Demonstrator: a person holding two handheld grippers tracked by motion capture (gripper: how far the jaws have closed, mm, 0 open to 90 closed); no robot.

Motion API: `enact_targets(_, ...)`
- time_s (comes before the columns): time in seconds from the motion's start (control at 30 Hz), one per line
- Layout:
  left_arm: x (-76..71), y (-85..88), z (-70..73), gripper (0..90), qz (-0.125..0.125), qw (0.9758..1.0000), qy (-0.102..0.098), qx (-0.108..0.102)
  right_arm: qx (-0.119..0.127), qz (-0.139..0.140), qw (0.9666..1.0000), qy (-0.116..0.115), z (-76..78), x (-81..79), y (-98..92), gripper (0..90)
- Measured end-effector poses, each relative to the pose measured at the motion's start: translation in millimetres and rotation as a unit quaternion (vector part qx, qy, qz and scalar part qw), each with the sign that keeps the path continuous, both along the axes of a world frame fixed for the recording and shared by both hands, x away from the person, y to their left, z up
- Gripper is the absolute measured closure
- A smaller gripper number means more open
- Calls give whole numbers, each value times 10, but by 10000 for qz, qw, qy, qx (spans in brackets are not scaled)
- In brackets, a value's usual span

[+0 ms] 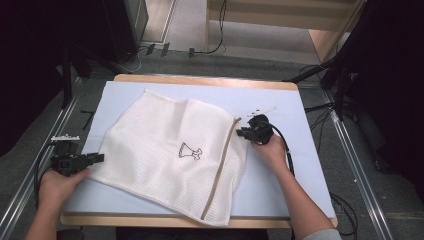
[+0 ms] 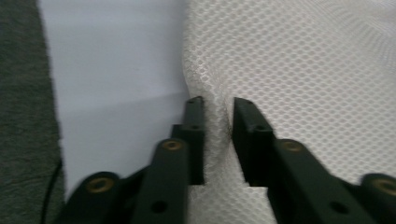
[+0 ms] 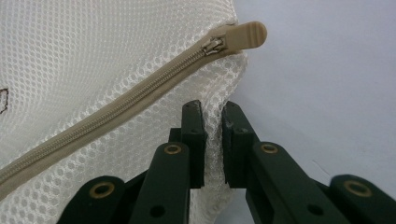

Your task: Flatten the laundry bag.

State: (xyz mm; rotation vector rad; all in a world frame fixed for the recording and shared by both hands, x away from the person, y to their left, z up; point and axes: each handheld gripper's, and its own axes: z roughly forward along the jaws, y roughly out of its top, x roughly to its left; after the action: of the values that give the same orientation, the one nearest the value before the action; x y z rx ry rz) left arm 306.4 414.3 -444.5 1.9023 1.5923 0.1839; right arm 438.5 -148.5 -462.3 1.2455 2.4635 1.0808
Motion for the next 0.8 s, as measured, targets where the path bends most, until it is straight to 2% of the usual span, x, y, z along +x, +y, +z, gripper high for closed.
enact_targets(0.03,18,-20,-2,838,13,10000,68,-36,-8,10,10000,-1,13,-2,-14,835)
enact_targets(0.1,69,-51,23,879,-74,9999,138,15,46,-36,10000,61,44,-12,-60,835)
enact_targets(0.2,182,-113,57,890,-107,9999,61,92,28,-99,9999,121,101,-61,-150,833)
enact_targets(0.27,283,-158,87,890,-139,9998,-24,140,17,-119,9999,58,149,-128,-218,831)
enact_targets(0.4,526,-221,141,890,-130,9997,-224,-17,-71,-181,9998,-78,200,-284,-379,828)
enact_targets(0.63,946,-391,176,890,-225,9984,-456,-237,38,-352,9994,35,180,-519,-603,822)
enact_targets(0.73,1041,-433,183,888,-269,9980,-525,-229,74,-380,9992,93,170,-617,-647,819)
enact_targets(0.8,1101,-445,180,886,-274,9981,-491,-252,116,-380,9992,99,154,-688,-668,817)
